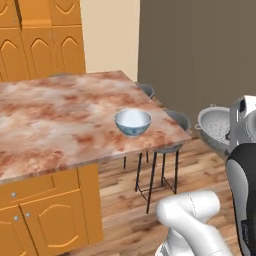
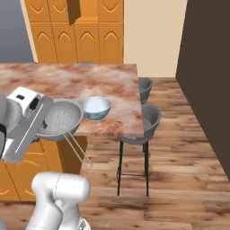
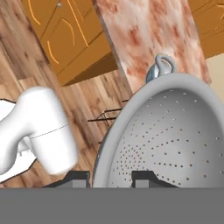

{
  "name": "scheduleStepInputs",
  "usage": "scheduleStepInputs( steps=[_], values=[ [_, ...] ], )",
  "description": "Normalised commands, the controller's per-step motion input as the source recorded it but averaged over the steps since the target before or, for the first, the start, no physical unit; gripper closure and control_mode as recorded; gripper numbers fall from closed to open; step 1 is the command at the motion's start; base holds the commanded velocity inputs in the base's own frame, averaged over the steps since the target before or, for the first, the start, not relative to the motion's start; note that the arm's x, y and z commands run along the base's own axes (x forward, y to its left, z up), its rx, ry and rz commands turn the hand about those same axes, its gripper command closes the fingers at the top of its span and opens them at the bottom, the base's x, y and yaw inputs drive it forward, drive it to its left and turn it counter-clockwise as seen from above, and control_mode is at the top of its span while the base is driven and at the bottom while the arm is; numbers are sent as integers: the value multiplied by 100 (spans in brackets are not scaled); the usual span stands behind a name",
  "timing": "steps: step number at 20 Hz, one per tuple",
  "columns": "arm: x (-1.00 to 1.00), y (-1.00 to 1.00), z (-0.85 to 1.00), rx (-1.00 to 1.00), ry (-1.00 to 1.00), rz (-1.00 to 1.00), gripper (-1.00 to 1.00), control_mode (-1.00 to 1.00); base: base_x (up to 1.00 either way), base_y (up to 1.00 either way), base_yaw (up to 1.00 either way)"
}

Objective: Open the cabinet and setup a tea strainer by placing it in the bowl upright.

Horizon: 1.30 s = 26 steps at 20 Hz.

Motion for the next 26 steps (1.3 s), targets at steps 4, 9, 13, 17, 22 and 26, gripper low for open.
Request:
scheduleStepInputs(
  steps=[4, 9, 13, 17, 22, 26],
  values=[
    [0, 0, 0, 0, 0, 0, 100, 100, 18, -25, 37],
    [0, 0, 0, 0, 0, 0, 100, 100, 32, -29, 14],
    [0, 0, 0, 0, 0, 0, 100, 100, 28, -27, -11],
    [0, 0, 0, 0, 0, 0, 100, 100, 29, -6, -11],
    [0, 0, 0, 0, 0, 0, 100, 100, 70, 32, -2],
    [0, 0, 0, 0, 0, 0, 100, 100, 65, 19, 0]
  ],
)
